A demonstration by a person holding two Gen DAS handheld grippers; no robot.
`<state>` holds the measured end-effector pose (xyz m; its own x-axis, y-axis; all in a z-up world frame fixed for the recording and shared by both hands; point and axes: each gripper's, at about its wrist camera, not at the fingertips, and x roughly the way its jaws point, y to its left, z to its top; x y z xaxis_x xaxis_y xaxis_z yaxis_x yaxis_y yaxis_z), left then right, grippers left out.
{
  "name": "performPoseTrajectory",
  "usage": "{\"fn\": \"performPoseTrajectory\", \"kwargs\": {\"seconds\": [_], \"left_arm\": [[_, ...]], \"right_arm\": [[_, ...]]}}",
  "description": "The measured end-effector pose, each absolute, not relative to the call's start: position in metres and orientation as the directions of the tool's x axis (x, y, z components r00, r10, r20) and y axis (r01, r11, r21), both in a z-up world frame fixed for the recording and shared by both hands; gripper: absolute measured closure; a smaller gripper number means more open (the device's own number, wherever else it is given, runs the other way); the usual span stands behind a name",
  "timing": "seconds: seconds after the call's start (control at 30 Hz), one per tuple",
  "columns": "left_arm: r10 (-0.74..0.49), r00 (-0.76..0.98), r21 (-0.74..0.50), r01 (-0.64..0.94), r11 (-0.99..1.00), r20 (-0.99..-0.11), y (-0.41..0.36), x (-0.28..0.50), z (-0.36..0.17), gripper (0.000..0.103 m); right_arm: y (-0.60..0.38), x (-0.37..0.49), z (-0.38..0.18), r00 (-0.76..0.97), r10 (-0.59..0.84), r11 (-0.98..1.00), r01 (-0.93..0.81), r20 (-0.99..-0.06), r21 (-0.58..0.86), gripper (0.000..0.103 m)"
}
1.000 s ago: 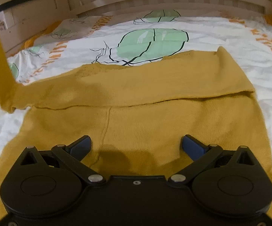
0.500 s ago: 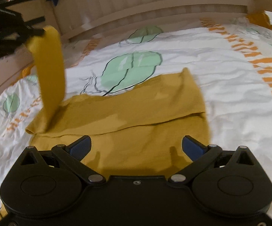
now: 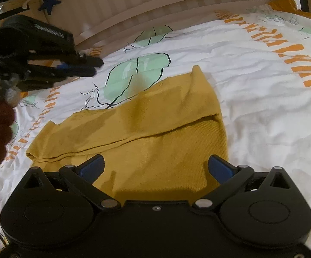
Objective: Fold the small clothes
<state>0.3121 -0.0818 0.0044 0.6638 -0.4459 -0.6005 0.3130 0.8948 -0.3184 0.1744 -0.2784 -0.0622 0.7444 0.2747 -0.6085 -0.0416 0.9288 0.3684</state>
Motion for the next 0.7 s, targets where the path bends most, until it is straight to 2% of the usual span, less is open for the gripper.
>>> {"fn": "performPoseTrajectory", "kwargs": {"seconds": [0.1,0.23,0.5,0.7], "left_arm": [[-0.427,0.708,-0.265,0.335,0.904,-0.562,-0.073,0.294,0.013,0.058],[-0.342,0.752,-0.168,0.301,0.939,-0.563,-0.048,0.274,0.011,0.055],[-0.121,0.74,-0.105,0.068,0.992,-0.661,0.028,0.249,-0.043,0.054],[-0.061,0.7,-0.105,-0.021,0.994,-0.712,0.061,0.239,-0.073,0.054]], "right_arm": [[-0.278,0.174,-0.064,0.743,0.27,0.931,-0.039,-0.612,0.363,0.001],[-0.276,0.173,-0.063,0.745,0.266,0.934,-0.042,-0.612,0.355,0.001],[-0.272,0.175,-0.053,0.764,0.276,0.932,-0.063,-0.584,0.357,0.001],[-0.264,0.191,-0.043,0.763,0.287,0.934,-0.088,-0.58,0.346,0.002]]}}
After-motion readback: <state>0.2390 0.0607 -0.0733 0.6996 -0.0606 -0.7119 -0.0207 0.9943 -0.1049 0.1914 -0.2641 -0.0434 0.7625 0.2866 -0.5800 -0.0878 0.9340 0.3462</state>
